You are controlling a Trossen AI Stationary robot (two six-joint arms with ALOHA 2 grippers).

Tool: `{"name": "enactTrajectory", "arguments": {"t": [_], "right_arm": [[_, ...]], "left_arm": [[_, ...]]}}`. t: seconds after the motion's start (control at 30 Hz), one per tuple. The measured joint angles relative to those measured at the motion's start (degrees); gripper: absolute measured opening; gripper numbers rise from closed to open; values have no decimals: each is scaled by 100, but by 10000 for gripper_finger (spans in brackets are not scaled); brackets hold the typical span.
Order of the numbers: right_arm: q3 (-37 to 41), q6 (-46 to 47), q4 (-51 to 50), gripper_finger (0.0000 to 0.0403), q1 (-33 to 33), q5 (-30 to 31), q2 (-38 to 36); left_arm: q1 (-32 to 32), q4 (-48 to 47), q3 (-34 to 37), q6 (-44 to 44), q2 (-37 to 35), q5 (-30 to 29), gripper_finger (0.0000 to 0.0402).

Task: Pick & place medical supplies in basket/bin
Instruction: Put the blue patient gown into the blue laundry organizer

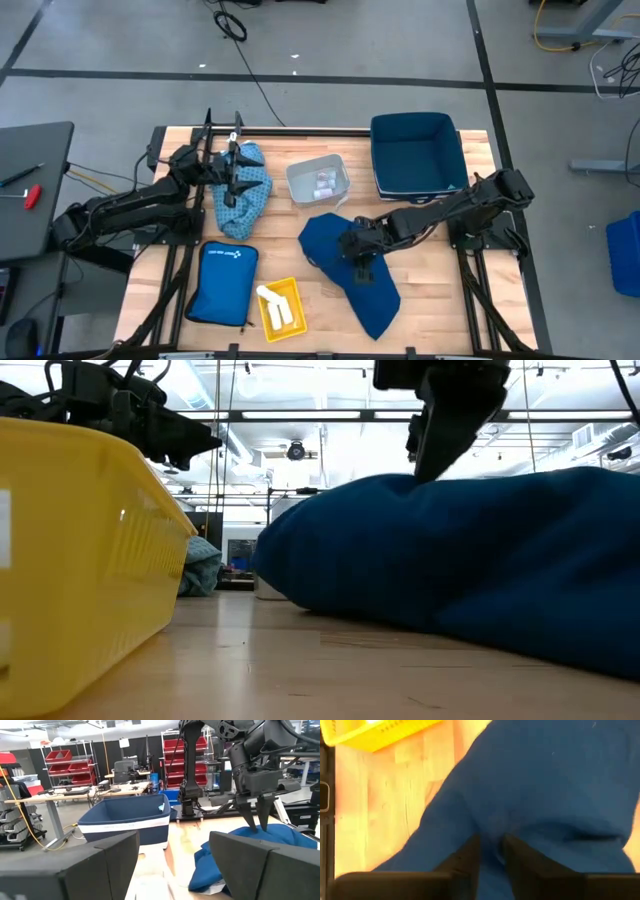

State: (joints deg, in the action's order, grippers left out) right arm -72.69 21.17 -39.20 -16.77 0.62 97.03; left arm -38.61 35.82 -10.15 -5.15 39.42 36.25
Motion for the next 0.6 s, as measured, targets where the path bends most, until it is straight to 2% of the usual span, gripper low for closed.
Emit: {"name": "enactTrajectory", "arguments": {"t": [0.23,0.33,0.43,0.6], "right_arm": [[9,22,-52,215,95,-337,57],[9,91,-61,255,65,-496,57],[7,105,-109,277,7,-555,187],[7,147,-360,283,-115,-563,895]], "left_arm": [[2,-135,0,-30,0,1,246],[2,-137,0,-68,0,2,246],[2,-139,0,-82,0,4,246],[2,-138,0,-80,0,116,246]]}}
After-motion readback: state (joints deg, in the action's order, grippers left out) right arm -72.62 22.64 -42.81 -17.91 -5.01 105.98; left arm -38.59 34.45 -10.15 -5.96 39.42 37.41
